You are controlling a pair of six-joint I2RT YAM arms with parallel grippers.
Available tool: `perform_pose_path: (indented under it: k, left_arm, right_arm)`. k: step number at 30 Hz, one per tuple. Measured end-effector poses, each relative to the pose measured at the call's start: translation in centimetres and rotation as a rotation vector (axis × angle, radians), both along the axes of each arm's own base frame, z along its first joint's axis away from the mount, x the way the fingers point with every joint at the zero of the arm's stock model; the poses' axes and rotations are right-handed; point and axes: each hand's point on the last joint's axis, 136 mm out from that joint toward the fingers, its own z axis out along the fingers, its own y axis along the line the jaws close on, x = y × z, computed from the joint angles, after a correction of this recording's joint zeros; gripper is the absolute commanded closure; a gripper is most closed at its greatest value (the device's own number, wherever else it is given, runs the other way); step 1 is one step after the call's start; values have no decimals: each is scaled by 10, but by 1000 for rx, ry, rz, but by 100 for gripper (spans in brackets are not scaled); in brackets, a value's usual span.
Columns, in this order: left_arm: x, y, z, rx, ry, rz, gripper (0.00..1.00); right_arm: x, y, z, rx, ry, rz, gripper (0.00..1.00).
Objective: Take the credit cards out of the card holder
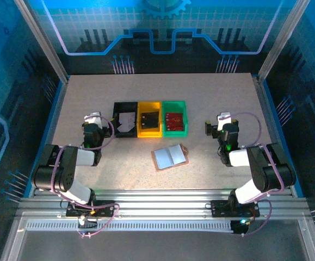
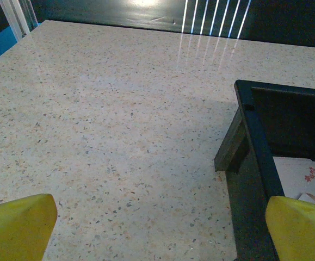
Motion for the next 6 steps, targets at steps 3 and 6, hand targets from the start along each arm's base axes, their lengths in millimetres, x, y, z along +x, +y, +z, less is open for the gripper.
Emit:
perform_pose_path:
  k: [3,6]
  left_arm:
    - [0,0,0,0,0,0,1]
    - [0,0,0,0,0,0,1]
  right_arm:
    - [0,0,0,2,0,3,0]
    - [0,0,-1,11,3,13,0]
